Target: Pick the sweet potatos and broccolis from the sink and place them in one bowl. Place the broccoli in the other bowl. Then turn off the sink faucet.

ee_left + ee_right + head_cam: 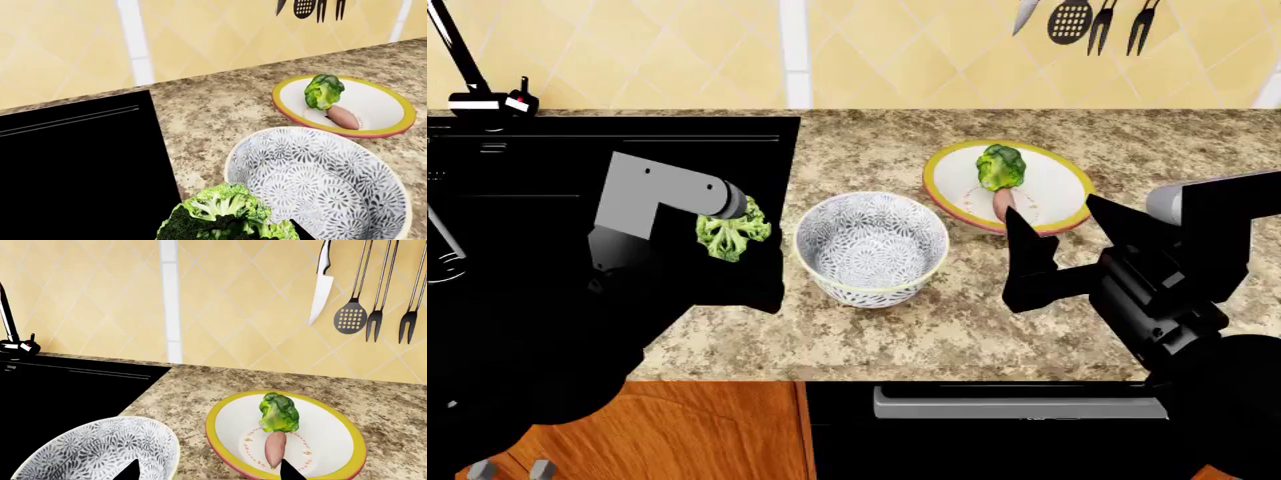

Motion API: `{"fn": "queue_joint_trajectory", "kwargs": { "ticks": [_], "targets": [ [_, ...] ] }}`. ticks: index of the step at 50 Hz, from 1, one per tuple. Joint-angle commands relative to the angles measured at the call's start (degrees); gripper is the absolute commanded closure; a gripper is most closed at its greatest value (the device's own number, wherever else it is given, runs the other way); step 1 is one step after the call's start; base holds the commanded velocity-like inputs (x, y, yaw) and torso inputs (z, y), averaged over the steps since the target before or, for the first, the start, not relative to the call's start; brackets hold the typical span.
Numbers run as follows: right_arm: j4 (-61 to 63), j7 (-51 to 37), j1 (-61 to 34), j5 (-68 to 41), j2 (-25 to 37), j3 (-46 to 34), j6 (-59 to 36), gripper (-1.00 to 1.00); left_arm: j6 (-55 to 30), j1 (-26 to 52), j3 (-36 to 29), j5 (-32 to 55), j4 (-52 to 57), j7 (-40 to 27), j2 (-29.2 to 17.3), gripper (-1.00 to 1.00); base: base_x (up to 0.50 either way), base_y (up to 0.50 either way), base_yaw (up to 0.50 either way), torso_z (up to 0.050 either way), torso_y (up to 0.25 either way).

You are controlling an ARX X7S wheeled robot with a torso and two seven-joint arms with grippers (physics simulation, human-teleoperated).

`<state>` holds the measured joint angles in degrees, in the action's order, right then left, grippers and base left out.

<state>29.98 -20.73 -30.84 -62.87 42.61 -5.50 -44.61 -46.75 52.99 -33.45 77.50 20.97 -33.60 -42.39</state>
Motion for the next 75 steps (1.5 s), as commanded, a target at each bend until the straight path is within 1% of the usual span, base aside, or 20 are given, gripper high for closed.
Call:
{"fn": "queue_joint_trajectory", "kwargs": {
  "ticks": [1, 14, 34, 39, 40, 44, 48, 50, 52, 56, 61, 63, 67, 75],
  "targets": [
    [0.2, -0.1, -0.7, 0.8, -0.3, -0.5, 0.4, -1.0, 0.8, 0.0, 0.1, 0.2, -0.5, -0.1, 0.1, 1.0, 0.27, -0.22, 0.0, 0.0, 0.0],
    [-0.4, 0.5, -0.4, 1.6, -0.7, -1.6, 0.5, -1.0, 0.8, 0.5, 0.5, 0.5, -0.4, 0.0, -0.4, 1.0, 0.31, -0.07, 0.0, 0.0, 0.0],
    [-0.4, 0.0, -0.3, 0.6, -0.5, -1.1, 0.5, -1.0, 0.6, 1.7, -0.3, 0.2, -1.1, 0.5, 1.1, 1.0, 0.3, 0.0, 0.0, 0.0, 0.001],
    [0.2, -1.3, -1.4, -2.1, 0.1, -0.2, -1.0, -1.0, -0.3, 2.4, -1.0, 1.8, 1.1, 4.0, 1.3, 1.0, 0.04, 0.0, 0.0, 0.0, 0.002],
    [0.3, -1.9, -1.3, -2.7, 0.3, 0.2, -1.3, -1.0, -1.3, 2.8, -1.7, 2.0, 1.3, 3.8, 1.3, 1.0, 0.0, 0.0, 0.0, 0.0, 0.0],
    [0.7, -2.0, -1.0, -3.4, 0.8, 0.3, -1.6, -1.0, -0.4, 1.8, -1.6, 2.2, 2.1, 6.0, 1.2, 1.0, 0.0, 0.0, 0.0, 0.0, 0.0],
    [0.3, -2.2, -1.2, -3.6, 0.6, 0.3, -1.7, -1.0, -1.5, 2.3, -2.4, 3.4, 5.8, 8.3, 0.7, 1.0, 0.0, 0.0, 0.0, 0.0, 0.0],
    [0.3, -2.2, -1.6, -3.6, 0.6, 0.0, -2.0, -1.0, -2.5, 3.6, -2.1, 6.3, 4.0, 5.4, 1.6, 1.0, 0.0, 0.0, 0.0, 0.0, 0.0],
    [0.1, -2.2, -1.6, -3.6, 0.6, -0.3, -2.2, -1.0, -3.3, 4.8, -2.2, 6.9, 3.7, 5.6, 1.7, 1.0, 0.0, 0.0, 0.0, 0.0, 0.0],
    [0.2, -2.2, -1.6, -4.0, 0.7, -0.2, -2.3, -1.0, -6.0, 7.0, -3.8, 9.0, 2.2, 3.2, 3.4, 1.0, 0.0, 0.0, 0.0, 0.0, 0.0],
    [0.2, -2.2, -1.5, -4.0, 0.7, -0.4, -2.4, -1.0, -8.0, 8.5, -5.2, 10.9, 2.7, 3.8, 4.7, 1.0, 0.0, 0.0, 0.0, 0.0, 0.0],
    [0.1, -2.1, -1.4, -4.1, 0.6, -0.6, -2.4, -1.0, -9.1, 9.4, -5.8, 12.2, 1.2, 3.3, 5.5, 1.0, 0.0, 0.0, 0.0, 0.0, 0.0],
    [0.3, -2.0, -0.9, -4.1, 0.6, -0.6, -2.2, -1.0, -10.9, 10.7, -6.7, 15.5, 0.7, 4.4, 6.5, 1.0, 0.0, 0.0, 0.0, 0.0, 0.0],
    [0.5, -1.5, 1.2, -3.8, 0.8, 0.1, -1.0, -1.0, -11.0, 10.6, -8.3, 14.5, -1.6, 6.6, 9.0, 1.0, 0.0, 0.0, 0.0, 0.0, 0.0]
  ]
}}
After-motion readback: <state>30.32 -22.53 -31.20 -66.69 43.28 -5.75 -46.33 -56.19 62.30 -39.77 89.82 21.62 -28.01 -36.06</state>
